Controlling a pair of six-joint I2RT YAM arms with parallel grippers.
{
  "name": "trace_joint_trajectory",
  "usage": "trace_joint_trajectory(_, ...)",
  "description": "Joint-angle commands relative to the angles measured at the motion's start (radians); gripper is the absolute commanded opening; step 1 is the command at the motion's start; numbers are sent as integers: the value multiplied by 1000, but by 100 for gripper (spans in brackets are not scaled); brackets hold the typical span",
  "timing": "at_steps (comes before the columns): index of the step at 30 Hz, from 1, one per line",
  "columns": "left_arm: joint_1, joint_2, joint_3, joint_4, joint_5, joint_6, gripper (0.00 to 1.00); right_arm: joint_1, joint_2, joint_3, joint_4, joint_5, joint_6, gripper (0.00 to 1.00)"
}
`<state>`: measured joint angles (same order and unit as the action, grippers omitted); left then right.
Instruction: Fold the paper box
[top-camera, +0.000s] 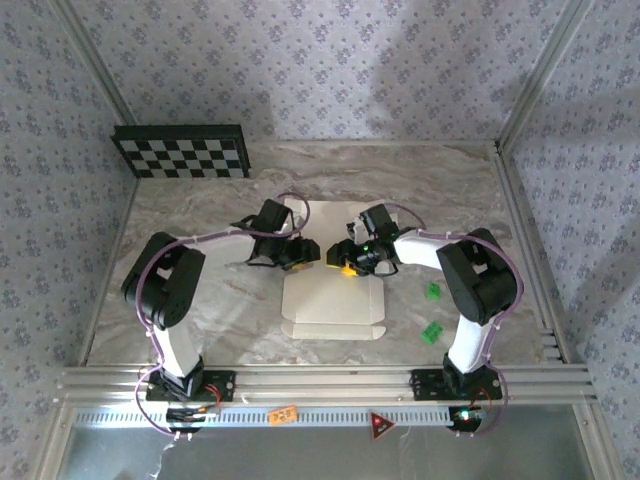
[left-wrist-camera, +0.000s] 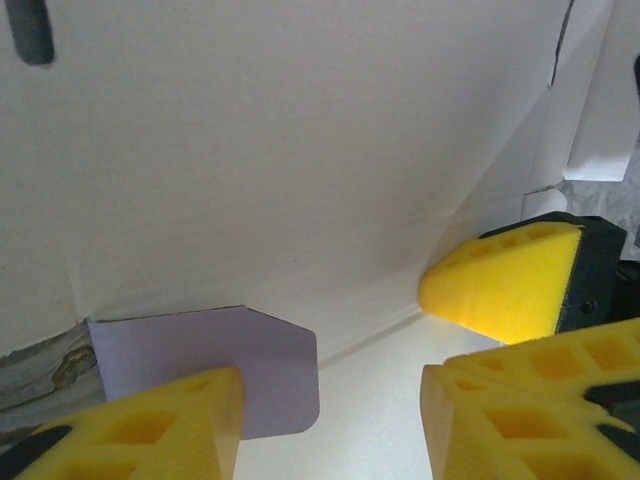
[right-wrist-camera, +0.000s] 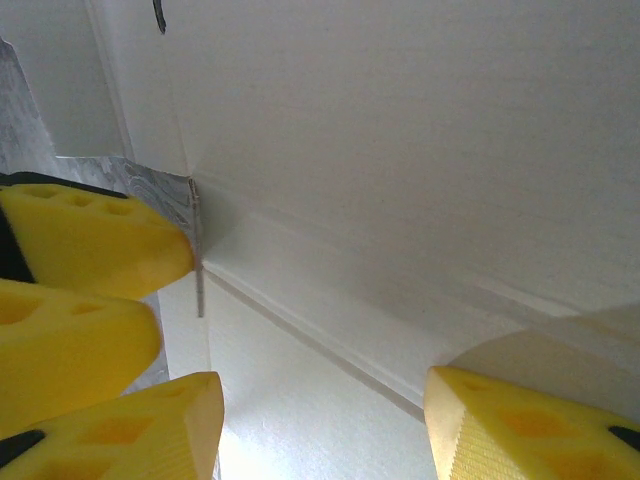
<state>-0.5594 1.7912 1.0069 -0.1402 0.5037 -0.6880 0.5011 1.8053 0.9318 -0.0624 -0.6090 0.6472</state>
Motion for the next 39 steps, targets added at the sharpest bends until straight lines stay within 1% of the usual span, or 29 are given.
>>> trace_joint_trajectory(1, -8, 36, -7, 50, 24, 0, 48, 7, 19, -50, -103, 68, -10, 58)
trace_joint_trajectory(10, -8, 78, -52, 25, -19, 17, 48, 0, 14, -61, -103, 68, -11, 58)
trace_joint_trajectory(15, -8, 75, -91, 6, -43, 17, 48, 2, 14, -62, -102, 67, -11, 58)
trace_joint_trajectory(20, -11, 13, -148, 4, -51, 7, 47, 17, -4, -76, -105, 66, -9, 58)
trace_joint_trajectory(28, -23, -128, -225, -21, -96, -14, 48, 78, -65, -94, -148, 107, -10, 58)
trace_joint_trajectory(39, -37, -254, -310, -18, -129, -47, 48, 121, -113, -140, -141, 139, 12, 58)
